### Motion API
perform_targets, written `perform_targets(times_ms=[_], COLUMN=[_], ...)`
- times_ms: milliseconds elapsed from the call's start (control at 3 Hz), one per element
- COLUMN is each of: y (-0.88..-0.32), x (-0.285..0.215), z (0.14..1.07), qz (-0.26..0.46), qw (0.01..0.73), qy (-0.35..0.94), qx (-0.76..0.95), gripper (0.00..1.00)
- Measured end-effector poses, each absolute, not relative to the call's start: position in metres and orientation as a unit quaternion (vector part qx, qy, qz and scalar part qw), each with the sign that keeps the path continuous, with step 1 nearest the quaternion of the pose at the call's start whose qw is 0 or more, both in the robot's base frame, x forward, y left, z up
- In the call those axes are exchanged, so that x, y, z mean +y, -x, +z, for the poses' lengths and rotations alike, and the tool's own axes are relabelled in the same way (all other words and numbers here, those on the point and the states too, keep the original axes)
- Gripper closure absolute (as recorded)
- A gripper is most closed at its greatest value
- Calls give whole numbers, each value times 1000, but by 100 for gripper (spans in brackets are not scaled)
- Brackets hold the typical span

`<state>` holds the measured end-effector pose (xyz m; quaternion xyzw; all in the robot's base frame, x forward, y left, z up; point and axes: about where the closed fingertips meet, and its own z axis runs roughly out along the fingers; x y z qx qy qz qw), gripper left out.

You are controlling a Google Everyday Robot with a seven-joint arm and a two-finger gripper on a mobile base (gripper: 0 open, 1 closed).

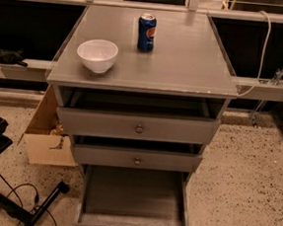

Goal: Close bottom drawer

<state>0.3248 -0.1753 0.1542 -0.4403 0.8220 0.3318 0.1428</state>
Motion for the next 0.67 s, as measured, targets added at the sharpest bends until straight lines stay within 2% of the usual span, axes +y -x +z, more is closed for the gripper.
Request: perform_targets(times_ms=[333, 667], y=[-318, -326], x=[-162, -147], z=[125, 84], qz=[363, 381], qw=[133, 166], qy=[436, 440], qx=[813, 796], gripper=[100, 100])
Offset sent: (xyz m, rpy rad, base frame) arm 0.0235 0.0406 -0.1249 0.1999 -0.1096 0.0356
